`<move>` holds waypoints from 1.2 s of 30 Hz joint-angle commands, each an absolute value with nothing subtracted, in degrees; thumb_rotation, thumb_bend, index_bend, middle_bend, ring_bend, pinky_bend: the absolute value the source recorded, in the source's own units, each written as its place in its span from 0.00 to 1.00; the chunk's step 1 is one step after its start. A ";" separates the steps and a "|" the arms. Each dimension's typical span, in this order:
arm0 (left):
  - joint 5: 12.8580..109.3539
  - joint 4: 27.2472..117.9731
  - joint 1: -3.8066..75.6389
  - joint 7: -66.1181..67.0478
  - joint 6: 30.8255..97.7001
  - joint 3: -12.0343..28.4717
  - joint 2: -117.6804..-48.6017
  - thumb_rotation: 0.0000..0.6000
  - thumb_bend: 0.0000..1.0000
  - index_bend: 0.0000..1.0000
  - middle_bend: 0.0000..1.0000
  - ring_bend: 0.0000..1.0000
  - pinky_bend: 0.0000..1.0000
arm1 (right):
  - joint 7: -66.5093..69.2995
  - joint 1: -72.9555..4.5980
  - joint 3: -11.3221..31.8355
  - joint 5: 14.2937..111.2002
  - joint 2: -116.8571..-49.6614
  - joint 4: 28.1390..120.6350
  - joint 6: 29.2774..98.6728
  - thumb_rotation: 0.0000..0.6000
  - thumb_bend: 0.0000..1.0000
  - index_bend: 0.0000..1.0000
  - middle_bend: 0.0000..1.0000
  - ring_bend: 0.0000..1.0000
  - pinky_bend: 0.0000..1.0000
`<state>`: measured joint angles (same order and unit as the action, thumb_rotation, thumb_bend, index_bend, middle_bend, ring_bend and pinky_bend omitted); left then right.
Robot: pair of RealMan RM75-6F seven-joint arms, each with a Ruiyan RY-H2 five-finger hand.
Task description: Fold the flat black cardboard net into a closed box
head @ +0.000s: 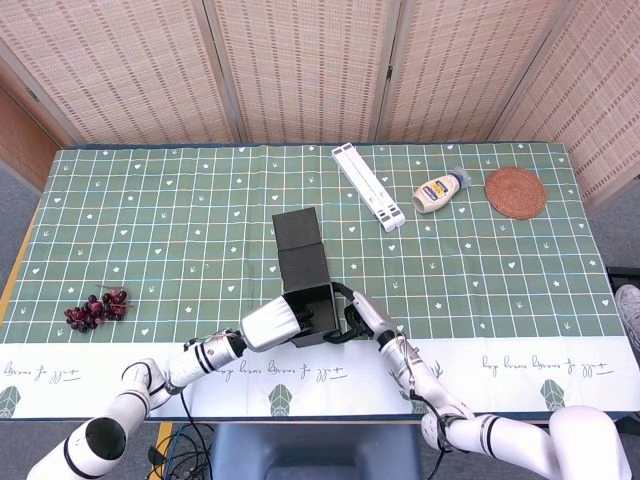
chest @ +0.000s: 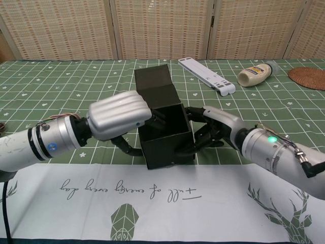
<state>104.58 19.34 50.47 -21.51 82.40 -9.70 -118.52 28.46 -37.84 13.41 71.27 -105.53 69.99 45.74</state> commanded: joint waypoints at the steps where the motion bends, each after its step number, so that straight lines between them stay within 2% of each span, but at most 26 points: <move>1: 104.49 19.48 50.56 -21.49 82.12 -9.70 -118.56 1.00 0.13 0.64 0.55 0.61 0.85 | 28.75 -37.78 13.36 71.36 -105.53 70.11 45.72 1.00 0.17 0.29 0.45 0.84 1.00; 14: 104.66 19.97 51.38 -21.18 81.84 -9.92 -118.54 1.00 0.13 0.69 0.62 0.62 0.85 | 30.22 -37.46 12.96 72.41 -105.70 69.79 46.20 1.00 0.21 0.29 0.45 0.84 1.00; 36: 105.33 21.52 52.89 -21.75 80.14 -10.81 -117.10 1.00 0.14 0.72 0.65 0.62 0.85 | 31.01 -37.55 12.82 72.95 -106.04 69.39 46.33 1.00 0.22 0.29 0.45 0.84 1.00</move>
